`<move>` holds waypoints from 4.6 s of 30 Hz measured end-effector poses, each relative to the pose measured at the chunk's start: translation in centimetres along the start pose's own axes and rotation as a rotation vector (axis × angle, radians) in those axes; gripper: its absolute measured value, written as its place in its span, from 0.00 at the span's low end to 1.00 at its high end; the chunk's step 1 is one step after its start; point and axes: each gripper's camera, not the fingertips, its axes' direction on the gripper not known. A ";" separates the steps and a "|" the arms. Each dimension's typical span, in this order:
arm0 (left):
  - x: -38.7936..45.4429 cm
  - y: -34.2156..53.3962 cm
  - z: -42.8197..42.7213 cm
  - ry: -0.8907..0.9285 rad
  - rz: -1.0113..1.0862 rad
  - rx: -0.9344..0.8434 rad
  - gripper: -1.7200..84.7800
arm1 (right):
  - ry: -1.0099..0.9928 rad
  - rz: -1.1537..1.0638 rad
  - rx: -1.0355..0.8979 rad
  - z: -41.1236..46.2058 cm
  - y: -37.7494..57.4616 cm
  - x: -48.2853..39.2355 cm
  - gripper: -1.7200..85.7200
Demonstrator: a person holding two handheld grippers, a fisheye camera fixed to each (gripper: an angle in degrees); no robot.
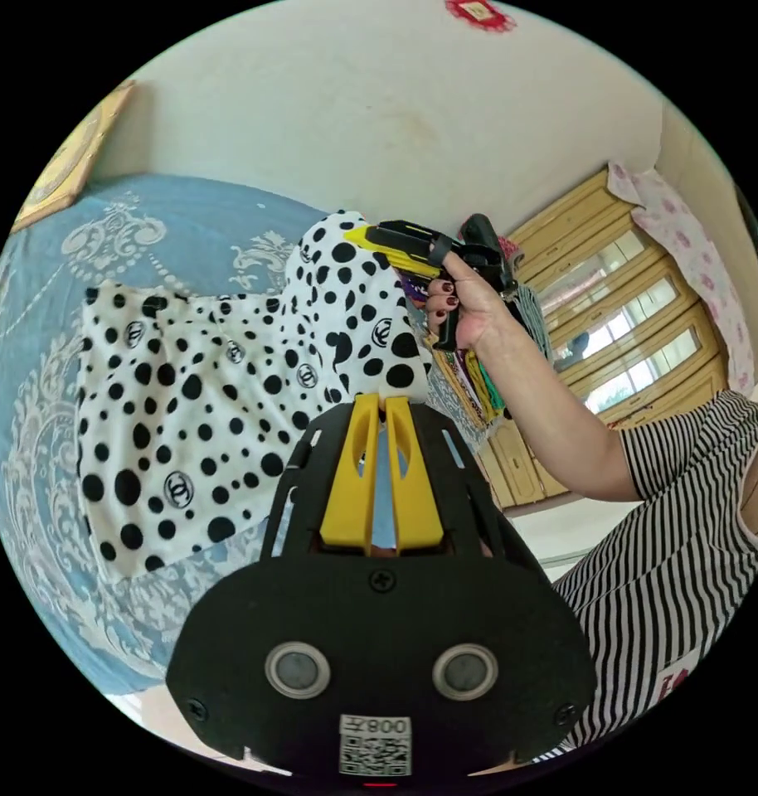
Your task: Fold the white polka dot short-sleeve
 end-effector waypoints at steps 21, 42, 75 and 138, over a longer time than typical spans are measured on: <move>-24.0 16.0 -18.2 0.115 -0.610 0.221 0.04 | 0.141 -0.037 -0.290 21.4 -9.7 -18.3 0.05; -23.2 16.4 -23.3 0.050 -0.363 0.153 0.02 | 0.110 -0.222 -0.328 18.5 -14.7 -31.6 0.04; -23.4 20.1 -24.2 -0.084 -0.442 0.035 0.02 | 0.384 -0.305 -0.449 21.2 -14.5 -38.8 0.02; -19.1 24.1 -20.6 -0.238 -0.494 0.087 0.03 | 0.576 -0.395 -0.479 6.1 24.9 -38.7 0.03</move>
